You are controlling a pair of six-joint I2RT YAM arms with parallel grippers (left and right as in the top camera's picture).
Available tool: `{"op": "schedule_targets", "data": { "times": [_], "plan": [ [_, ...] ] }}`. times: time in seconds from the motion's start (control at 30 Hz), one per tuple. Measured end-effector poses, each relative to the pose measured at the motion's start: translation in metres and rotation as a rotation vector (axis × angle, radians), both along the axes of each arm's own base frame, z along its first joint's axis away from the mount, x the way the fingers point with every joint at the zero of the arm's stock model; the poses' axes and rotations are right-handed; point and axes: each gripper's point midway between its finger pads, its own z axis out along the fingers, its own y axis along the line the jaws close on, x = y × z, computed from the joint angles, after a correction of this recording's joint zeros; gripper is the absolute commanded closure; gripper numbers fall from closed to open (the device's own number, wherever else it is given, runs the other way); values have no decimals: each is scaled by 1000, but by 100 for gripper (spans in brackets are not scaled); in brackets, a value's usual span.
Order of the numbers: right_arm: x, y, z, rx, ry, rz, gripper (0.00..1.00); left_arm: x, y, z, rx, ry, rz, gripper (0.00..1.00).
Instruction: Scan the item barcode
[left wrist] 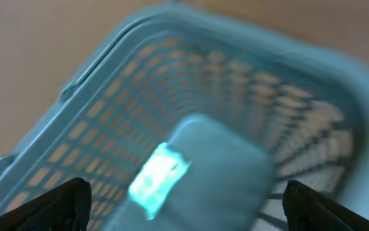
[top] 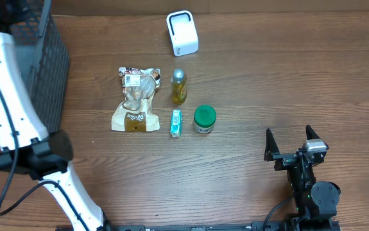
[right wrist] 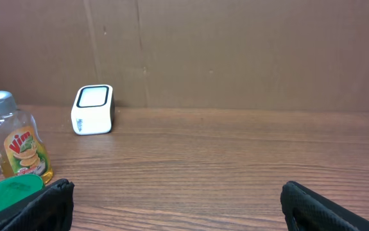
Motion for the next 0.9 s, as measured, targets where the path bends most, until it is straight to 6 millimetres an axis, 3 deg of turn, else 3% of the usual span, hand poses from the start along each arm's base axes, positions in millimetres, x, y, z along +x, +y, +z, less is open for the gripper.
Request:
{"op": "schedule_targets", "data": {
  "times": [0.2,0.37,0.47,0.6,0.9],
  "plan": [
    [0,0,0,0,1,0,0,0,49,-86,-56,165,86,5],
    [0,0,0,0,0,0,0,-2,73,-177,-100,328,100,9],
    [0,0,0,0,0,0,0,-7,81,-212,-103,387,84,14],
    [0,0,0,0,0,0,0,-14,92,-240,-102,428,65,22],
    [0,0,0,0,0,0,0,-33,108,-281,-174,447,32,25]
  ]
}}
